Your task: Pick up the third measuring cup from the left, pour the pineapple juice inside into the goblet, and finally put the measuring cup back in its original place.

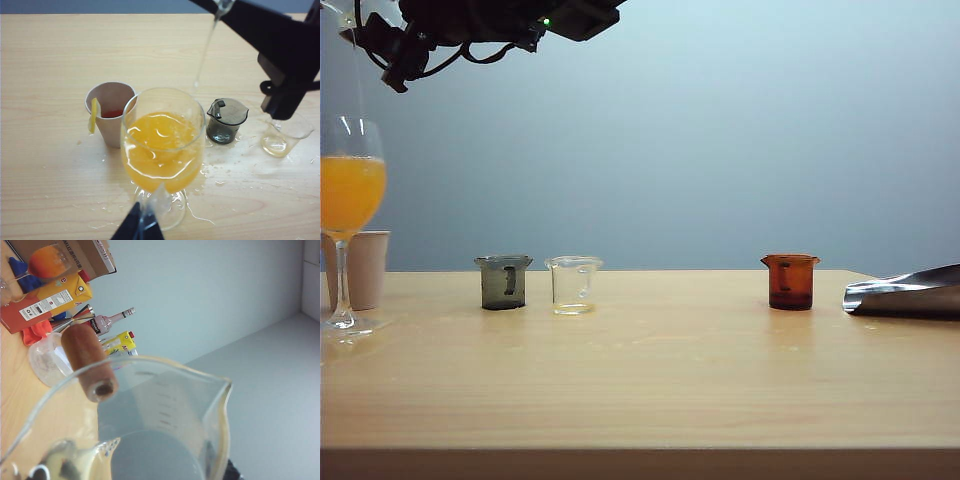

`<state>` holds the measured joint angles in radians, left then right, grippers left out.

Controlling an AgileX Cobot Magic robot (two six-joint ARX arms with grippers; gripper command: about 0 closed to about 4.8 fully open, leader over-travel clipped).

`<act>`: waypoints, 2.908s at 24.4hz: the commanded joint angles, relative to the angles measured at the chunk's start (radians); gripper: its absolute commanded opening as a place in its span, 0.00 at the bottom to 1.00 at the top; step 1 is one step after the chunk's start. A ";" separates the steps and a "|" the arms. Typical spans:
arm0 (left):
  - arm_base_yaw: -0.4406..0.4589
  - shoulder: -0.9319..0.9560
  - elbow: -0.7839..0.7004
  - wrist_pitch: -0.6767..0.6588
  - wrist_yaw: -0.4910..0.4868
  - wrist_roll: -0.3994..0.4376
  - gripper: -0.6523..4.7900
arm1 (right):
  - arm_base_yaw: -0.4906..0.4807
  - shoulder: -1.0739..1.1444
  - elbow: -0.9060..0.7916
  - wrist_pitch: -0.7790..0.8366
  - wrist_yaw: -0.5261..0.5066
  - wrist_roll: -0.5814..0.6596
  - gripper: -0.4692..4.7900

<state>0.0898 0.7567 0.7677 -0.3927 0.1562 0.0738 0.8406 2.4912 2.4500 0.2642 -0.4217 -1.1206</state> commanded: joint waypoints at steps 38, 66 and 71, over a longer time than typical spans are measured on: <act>0.000 -0.003 0.003 0.012 0.002 0.000 0.11 | 0.009 -0.010 0.011 0.049 -0.027 -0.088 0.29; -0.002 -0.003 0.003 0.012 0.002 0.000 0.11 | 0.012 -0.012 0.011 0.056 -0.048 -0.188 0.29; -0.002 -0.003 0.003 0.012 0.002 0.000 0.11 | 0.012 -0.012 0.011 0.055 -0.049 -0.190 0.29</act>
<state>0.0891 0.7563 0.7677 -0.3927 0.1562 0.0738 0.8490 2.4908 2.4523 0.2947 -0.4683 -1.3075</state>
